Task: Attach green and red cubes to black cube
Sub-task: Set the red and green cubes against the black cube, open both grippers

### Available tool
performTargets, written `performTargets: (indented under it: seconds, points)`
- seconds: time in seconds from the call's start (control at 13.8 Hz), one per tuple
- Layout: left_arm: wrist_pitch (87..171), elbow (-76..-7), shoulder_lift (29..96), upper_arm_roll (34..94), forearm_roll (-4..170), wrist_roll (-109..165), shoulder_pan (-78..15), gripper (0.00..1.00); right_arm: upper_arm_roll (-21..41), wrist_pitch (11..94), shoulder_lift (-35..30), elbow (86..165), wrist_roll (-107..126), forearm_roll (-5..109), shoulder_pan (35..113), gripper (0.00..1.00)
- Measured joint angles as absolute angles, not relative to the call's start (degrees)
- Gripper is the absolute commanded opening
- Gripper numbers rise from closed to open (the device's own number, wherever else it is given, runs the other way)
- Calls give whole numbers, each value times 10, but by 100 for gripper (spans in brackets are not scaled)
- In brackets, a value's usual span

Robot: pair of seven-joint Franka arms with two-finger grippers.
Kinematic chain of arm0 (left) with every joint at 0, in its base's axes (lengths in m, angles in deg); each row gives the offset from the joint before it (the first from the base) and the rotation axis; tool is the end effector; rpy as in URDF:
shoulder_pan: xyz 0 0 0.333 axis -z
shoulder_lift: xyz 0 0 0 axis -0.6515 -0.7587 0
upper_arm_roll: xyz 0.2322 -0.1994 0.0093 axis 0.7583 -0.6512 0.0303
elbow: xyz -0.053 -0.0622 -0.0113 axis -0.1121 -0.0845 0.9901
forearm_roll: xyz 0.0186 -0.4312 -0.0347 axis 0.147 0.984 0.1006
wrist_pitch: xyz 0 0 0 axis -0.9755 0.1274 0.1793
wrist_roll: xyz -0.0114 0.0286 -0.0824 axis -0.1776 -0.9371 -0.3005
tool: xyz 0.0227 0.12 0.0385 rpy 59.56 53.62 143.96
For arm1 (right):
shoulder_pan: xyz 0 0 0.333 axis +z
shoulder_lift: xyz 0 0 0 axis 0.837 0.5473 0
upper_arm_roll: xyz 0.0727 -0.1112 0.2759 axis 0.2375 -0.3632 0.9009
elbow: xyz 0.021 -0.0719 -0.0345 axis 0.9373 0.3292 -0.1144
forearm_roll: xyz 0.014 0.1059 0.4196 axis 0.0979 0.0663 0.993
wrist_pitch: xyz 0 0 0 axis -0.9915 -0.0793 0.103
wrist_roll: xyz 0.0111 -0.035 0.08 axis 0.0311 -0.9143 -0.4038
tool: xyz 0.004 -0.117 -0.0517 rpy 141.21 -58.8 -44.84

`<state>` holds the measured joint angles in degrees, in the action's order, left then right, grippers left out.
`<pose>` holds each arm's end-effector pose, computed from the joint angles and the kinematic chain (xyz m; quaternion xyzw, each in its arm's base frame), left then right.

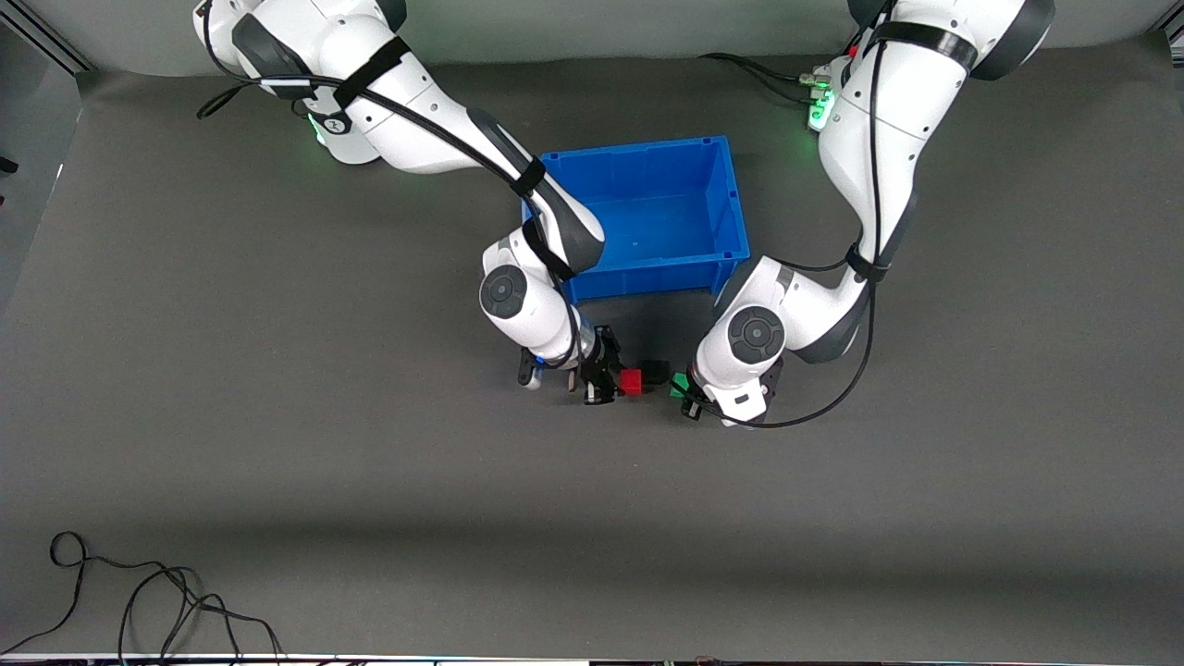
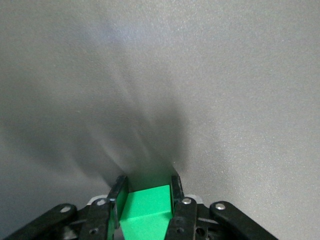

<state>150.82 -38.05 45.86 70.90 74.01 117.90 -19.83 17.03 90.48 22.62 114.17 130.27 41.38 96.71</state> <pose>0.5979 -0.3659 0.1194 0.8309 0.5524 -0.0556 0.0361 0.5759 0.4951 0.1299 -0.6471 0.7344 0.1131 0.1704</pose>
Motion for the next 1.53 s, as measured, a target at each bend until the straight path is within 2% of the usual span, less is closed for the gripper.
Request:
performTargets:
  seconds: [0.8, 0.94, 1.31, 1.38, 1.53]
  points:
    - [1503, -379, 459, 709, 737, 1235, -179, 0, 169, 914, 242, 1141, 1303, 393, 968, 37]
    - [1502, -379, 459, 709, 737, 1243, -176, 0, 169, 914, 242, 1141, 1303, 392, 968, 40]
    - [1502, -379, 459, 709, 737, 1252, -175, 0, 165, 916, 242, 1137, 1303, 391, 968, 40]
    - [1502, -379, 458, 709, 737, 1253, -175, 96, 163, 916, 242, 1134, 1303, 391, 968, 40]
    - [1499, -379, 458, 709, 736, 1254, -175, 100, 158, 916, 242, 1129, 1303, 391, 968, 40]
